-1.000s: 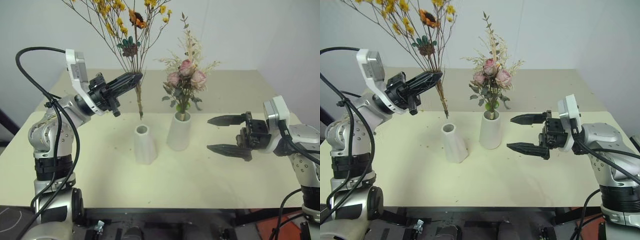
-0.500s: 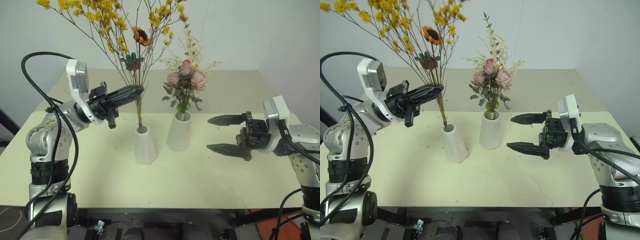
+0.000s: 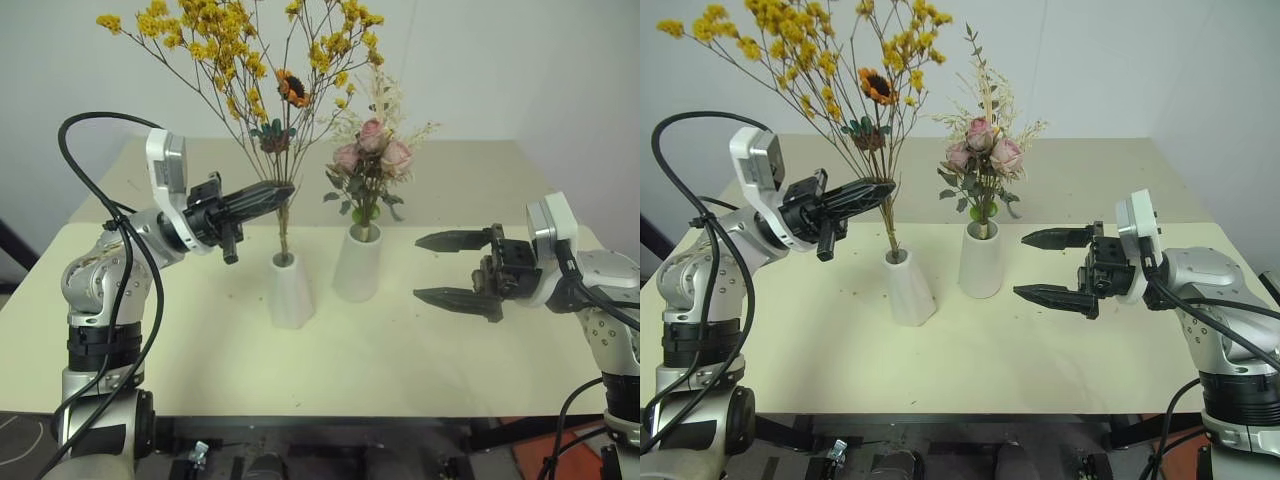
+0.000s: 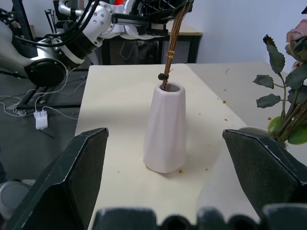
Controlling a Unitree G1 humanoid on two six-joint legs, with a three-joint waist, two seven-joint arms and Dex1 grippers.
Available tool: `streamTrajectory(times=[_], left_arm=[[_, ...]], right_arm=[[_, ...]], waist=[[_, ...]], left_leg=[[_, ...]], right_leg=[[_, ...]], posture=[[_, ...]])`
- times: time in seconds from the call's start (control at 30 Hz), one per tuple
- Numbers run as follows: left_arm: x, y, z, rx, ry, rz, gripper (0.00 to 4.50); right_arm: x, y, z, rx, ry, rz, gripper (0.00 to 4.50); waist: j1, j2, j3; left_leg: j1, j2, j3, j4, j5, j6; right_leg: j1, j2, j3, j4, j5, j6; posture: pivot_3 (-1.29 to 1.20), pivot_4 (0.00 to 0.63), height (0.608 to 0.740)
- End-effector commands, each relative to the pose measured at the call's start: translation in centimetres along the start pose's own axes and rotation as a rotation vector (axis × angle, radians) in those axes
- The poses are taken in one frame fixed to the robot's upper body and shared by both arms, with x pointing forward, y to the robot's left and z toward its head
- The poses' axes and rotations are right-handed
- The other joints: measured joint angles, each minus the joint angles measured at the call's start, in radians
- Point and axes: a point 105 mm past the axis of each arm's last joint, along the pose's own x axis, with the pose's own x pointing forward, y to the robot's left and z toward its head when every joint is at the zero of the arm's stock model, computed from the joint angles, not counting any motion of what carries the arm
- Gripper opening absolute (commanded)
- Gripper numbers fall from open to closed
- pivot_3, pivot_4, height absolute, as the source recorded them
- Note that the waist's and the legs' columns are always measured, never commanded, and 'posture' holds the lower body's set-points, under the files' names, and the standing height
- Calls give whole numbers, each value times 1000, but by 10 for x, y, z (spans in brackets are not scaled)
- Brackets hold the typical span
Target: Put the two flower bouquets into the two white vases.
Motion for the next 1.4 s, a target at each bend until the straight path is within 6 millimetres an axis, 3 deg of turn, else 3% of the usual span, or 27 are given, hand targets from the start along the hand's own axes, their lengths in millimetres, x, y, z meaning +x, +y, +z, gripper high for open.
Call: streamTrajectory(times=[0.03, 0.8, 1.4], left_arm=[[-2, 2, 5, 43, -6, 9, 15], [0, 8, -16, 7, 34, 48, 15], [-6, 1, -38, -45, 68, 78, 15]], right_arm=[[-1, 4, 13, -42, -29, 9, 4500], [0, 6, 12, -40, -41, -1, 4500], [-1, 7, 11, -35, -38, 3, 4500]], waist=[[0, 0, 0], [0, 0, 0], [1, 0, 0]], left_leg=[[0, 0, 0, 0, 0, 0], [0, 0, 0, 0, 0, 0], [0, 0, 0, 0, 0, 0]], right_leg=[[0, 0, 0, 0, 0, 0], [0, 0, 0, 0, 0, 0], [0, 0, 0, 0, 0, 0]], posture=[[0, 150, 740], [0, 150, 740], [0, 150, 740]])
